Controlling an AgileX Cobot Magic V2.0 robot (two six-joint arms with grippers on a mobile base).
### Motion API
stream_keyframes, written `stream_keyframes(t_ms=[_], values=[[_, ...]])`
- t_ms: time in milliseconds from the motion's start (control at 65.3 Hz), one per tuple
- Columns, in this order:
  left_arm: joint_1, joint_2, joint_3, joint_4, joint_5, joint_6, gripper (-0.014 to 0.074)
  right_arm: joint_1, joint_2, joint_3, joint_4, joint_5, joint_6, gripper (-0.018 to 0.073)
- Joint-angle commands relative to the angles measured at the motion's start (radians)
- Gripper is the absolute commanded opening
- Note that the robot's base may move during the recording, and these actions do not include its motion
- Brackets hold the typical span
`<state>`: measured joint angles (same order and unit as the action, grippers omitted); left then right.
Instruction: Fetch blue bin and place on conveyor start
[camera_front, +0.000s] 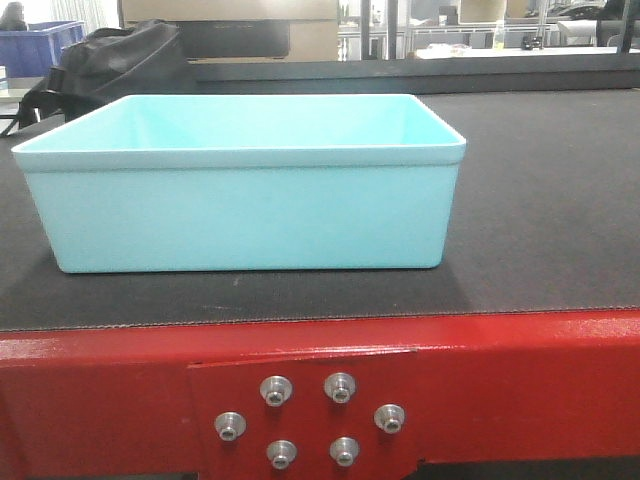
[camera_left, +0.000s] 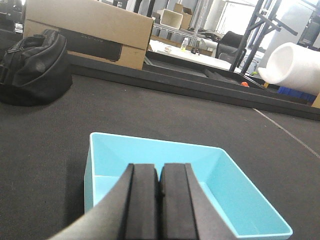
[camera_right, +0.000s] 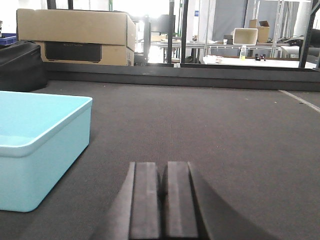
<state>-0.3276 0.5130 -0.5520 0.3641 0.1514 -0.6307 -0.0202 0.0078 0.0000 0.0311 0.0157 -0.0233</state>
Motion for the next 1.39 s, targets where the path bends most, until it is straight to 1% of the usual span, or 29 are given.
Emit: stream_keyframes(t_ms=[0, 107, 214, 306, 383, 506, 536, 582, 628, 674, 689, 720, 781, 843, 980, 1042, 1180, 1287, 1379], values=[[-0.004, -0.004, 0.002, 0.005, -0.021, -0.008, -0.0111, 0.001, -0.008, 0.000, -0.004, -0.016, 0.002, -0.0162], [-0.004, -0.004, 0.002, 0.005, -0.016, -0.008, -0.0111, 0.001, -0.008, 0.000, -0.004, -0.016, 0.002, -0.0162], [-0.004, -0.004, 0.002, 0.031, 0.009, -0.005, -0.0111, 0.001, -0.008, 0.000, -0.004, -0.016, 0.002, -0.0162], [-0.004, -0.004, 0.002, 0.035, 0.011, -0.005, -0.0111, 0.001, -0.008, 0.000, -0.004, -0.016, 0.002, -0.0162], [-0.004, -0.012, 0.004, 0.060, 0.025, -0.005, -0.0111, 0.001, -0.008, 0.000, -0.004, -0.016, 0.002, -0.0162], [0.001, -0.048, 0.038, 0.061, 0.047, 0.008, -0.0111, 0.001, -0.008, 0.000, -0.004, -0.016, 0.002, -0.0162], [0.011, -0.066, 0.056, 0.051, 0.047, 0.038, -0.0111, 0.001, -0.008, 0.000, -0.004, -0.016, 0.002, -0.0162], [0.027, -0.088, 0.081, 0.012, 0.045, 0.122, -0.0111, 0.001, -0.008, 0.000, -0.004, -0.016, 0.002, -0.0162], [0.054, -0.117, 0.113, -0.054, 0.045, 0.221, -0.0111, 0.001, -0.008, 0.000, -0.004, -0.016, 0.002, -0.0162], [0.089, -0.147, 0.149, -0.145, 0.043, 0.336, -0.0111, 0.001, -0.008, 0.000, -0.004, -0.016, 0.002, -0.0162], [0.100, -0.155, 0.160, -0.164, 0.043, 0.377, -0.0111, 0.001, -0.008, 0.000, -0.004, -0.016, 0.002, -0.0162], [0.128, -0.176, 0.186, -0.204, 0.037, 0.436, -0.0111, 0.001, -0.008, 0.000, -0.004, -0.016, 0.002, -0.0162], [0.185, -0.218, 0.240, -0.250, 0.019, 0.516, -0.0111, 0.001, -0.008, 0.000, -0.004, -0.016, 0.002, -0.0162], [0.230, -0.262, 0.292, -0.257, -0.017, 0.562, -0.0111, 0.001, -0.008, 0.000, -0.004, -0.016, 0.002, -0.0162], [0.295, -0.357, 0.388, -0.303, -0.093, 0.578, -0.0111, 0.001, -0.008, 0.000, -0.004, -0.016, 0.002, -0.0162], [0.312, -0.400, 0.426, -0.312, -0.108, 0.580, -0.0111, 0.001, -0.008, 0.000, -0.004, -0.016, 0.002, -0.0162], [0.330, -0.493, 0.503, -0.349, -0.117, 0.580, -0.0111, 0.001, -0.008, 0.000, -0.004, -0.016, 0.002, -0.0162], [0.333, -0.513, 0.550, -0.349, -0.123, 0.580, -0.0111, 0.001, -0.008, 0.000, -0.004, -0.016, 0.002, -0.0162], [0.333, -0.513, 0.552, -0.347, -0.176, 0.578, -0.0111, 0.001, -0.008, 0.000, -0.004, -0.016, 0.002, -0.0162]])
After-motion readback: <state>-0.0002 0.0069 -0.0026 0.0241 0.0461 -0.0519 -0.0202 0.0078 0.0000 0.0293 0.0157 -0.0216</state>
